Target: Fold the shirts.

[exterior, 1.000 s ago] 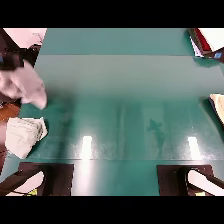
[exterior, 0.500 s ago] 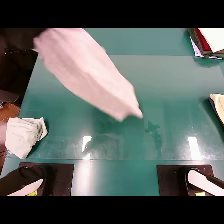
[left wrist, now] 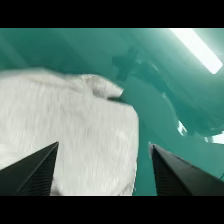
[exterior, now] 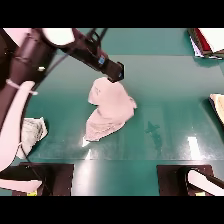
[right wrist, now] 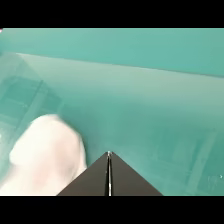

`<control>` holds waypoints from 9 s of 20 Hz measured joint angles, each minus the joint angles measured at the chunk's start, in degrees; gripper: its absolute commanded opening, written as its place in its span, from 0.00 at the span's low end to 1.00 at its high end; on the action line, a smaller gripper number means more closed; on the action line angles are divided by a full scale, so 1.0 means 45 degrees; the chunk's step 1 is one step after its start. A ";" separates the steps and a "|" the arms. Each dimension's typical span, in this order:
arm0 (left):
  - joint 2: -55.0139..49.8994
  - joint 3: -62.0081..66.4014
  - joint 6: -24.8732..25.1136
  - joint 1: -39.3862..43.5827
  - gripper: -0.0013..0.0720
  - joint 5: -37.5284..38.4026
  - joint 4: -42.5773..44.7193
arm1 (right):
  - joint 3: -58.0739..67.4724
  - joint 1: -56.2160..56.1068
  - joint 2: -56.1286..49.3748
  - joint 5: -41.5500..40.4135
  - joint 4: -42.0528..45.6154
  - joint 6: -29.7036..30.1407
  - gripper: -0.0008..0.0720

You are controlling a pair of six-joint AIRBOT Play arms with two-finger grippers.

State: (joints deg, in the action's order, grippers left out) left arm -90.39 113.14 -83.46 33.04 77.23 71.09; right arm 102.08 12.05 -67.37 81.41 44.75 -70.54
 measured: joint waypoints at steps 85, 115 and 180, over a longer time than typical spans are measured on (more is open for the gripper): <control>0.8461 0.0223 0.3483 -0.5255 0.05 0.0889 -0.3147 | 0.0253 -0.0879 0.2521 0.1326 0.0743 -0.0865 0.03; 0.1860 -0.8058 0.1943 -0.8247 0.77 -0.3623 -0.1515 | 0.1928 -0.3041 -0.7830 0.0170 0.1870 -0.1705 0.61; 0.4823 -0.8723 0.4187 -0.6994 0.05 -0.1064 -0.3852 | -0.9364 -0.2919 -0.1676 -0.1855 -0.0257 0.0617 0.03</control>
State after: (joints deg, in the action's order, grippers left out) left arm -68.69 73.89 -64.62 1.56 72.44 53.76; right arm 59.94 -1.08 -74.91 73.06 43.59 -67.77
